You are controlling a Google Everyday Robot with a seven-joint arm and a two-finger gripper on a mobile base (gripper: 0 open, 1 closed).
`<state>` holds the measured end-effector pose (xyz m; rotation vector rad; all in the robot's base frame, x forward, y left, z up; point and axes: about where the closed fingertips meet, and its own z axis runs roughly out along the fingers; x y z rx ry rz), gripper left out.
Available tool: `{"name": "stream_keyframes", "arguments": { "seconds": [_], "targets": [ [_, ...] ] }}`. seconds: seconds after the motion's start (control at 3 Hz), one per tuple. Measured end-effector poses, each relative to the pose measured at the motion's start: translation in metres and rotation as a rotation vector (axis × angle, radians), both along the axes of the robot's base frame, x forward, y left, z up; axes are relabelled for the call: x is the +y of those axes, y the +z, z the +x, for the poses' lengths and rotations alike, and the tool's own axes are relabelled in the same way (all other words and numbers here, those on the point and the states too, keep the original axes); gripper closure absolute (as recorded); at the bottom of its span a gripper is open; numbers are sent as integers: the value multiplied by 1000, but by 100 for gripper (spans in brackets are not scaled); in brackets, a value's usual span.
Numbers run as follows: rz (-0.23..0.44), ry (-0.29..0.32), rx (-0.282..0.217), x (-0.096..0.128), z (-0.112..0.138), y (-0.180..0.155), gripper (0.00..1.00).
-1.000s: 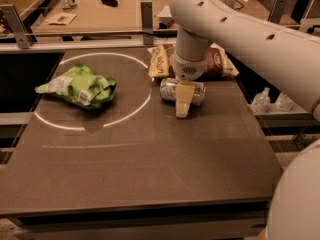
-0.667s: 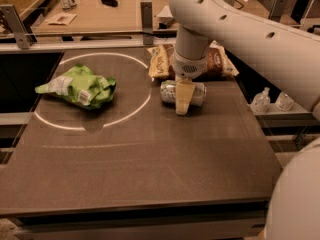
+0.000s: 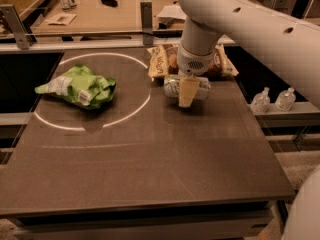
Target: Place 7up can upright
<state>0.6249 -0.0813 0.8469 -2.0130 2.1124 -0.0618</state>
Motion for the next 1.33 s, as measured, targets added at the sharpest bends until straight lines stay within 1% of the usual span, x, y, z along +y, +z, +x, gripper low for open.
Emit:
{"name": "stream_keyframes", "arguments": {
  "seconds": [0.33,0.67,1.0,1.33],
  "targets": [
    [104,2,-20,-5,-11,30,100],
    [311,39,-34,-12,-12,45,100],
    [563,98,-28,-22,-13,42,100],
    [846,179,21,-13,-21,40,100]
  ]
}}
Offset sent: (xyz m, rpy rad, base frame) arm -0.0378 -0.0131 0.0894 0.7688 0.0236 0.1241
